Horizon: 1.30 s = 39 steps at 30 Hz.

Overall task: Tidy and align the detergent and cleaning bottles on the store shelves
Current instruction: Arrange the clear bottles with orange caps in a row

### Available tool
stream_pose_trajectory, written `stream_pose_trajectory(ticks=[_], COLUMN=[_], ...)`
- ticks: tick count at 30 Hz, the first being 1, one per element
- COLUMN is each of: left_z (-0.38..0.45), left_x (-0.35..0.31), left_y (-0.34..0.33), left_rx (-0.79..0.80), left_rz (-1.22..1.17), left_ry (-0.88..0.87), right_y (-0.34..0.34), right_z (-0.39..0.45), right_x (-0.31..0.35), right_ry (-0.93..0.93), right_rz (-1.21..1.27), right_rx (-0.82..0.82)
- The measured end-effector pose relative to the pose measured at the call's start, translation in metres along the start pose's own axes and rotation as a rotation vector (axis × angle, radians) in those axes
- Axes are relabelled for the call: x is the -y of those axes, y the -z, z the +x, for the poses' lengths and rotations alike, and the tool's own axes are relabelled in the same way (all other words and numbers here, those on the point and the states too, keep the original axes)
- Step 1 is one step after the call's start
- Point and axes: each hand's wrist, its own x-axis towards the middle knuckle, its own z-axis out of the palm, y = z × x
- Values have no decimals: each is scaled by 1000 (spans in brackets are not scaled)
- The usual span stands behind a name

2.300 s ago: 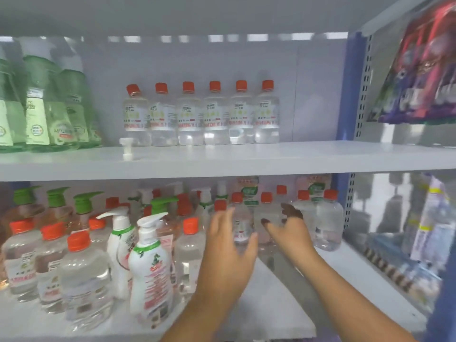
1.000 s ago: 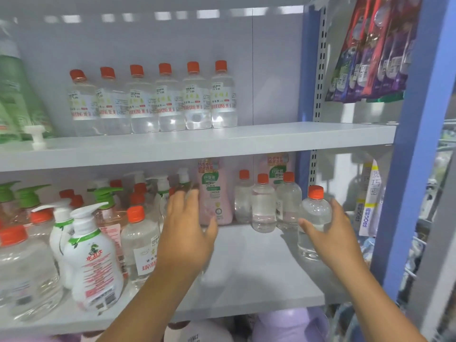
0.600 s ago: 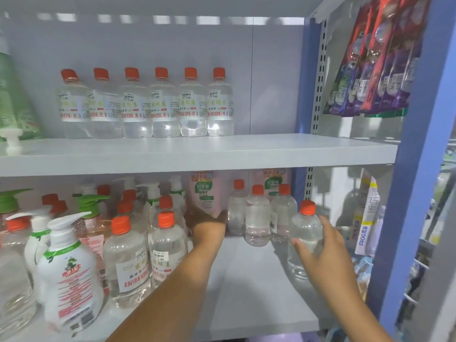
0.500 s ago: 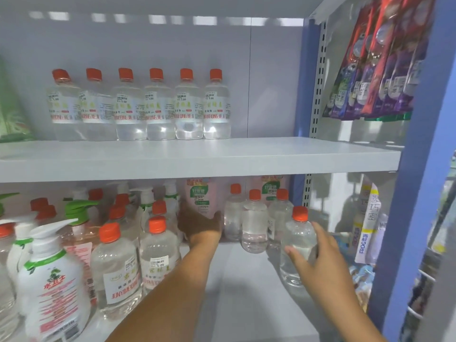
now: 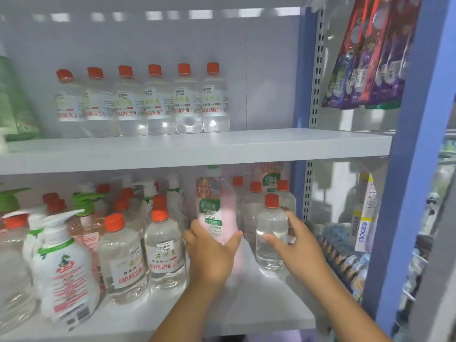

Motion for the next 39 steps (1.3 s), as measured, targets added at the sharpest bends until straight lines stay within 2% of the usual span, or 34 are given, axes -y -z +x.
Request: stream_pose_trajectory(ticks=[2, 5, 7, 10, 11, 14, 15, 16, 18, 20, 23, 29, 31, 33, 34, 39], left_z=[-29, -60, -66, -66, -64, -59, -57, -55, -54, -52, -48, -48, -46, -43, -42, -35], left_x=[2, 9, 13, 14, 16, 18, 17, 16, 16, 19, 25, 17, 15, 15, 16, 26], left_y=[15, 31, 35, 40, 41, 45, 45, 45, 48, 50, 50, 39, 34, 30, 29, 31], left_rx=[-6, -118, -178, -184, -177, -134, -110, -87, -45, 5, 43, 25, 33, 49, 52, 77], left_rz=[-47, -170, -250, -352, -375, -400, -404, -408, -402, -354, -292, -235, -230, -220, -219, -304], left_ry=[-63, -103, -92, -48, -45, -78, -89, -106, -154, -206, -251, -252, -228, -210, -212, -245], right_y=[-14, -38, -57, -74, -71, -42, -29, -19, -10, -14, -24, -31, -26, -20, -18, -25], right_z=[7, 22, 33, 42, 44, 54, 57, 60, 62, 64, 65, 71, 84, 100, 107, 142], right_x=[3, 12, 21, 27, 26, 6, -3, -9, -16, -19, -22, -15, -13, -15, -16, -16], right_ry=[14, -3, -17, 15, 19, 9, -31, -93, -187, -173, -94, -151, -143, -153, -169, -215], right_rz=[-57, -146, -177, -119, -77, -64, -99, -125, -53, -3, 2, 56, -10, 34, 47, 86], right_rx=[-1, 46, 108, 192, 145, -301, -397, -409, -283, -200, -174, 95, -11, -272, -325, -61])
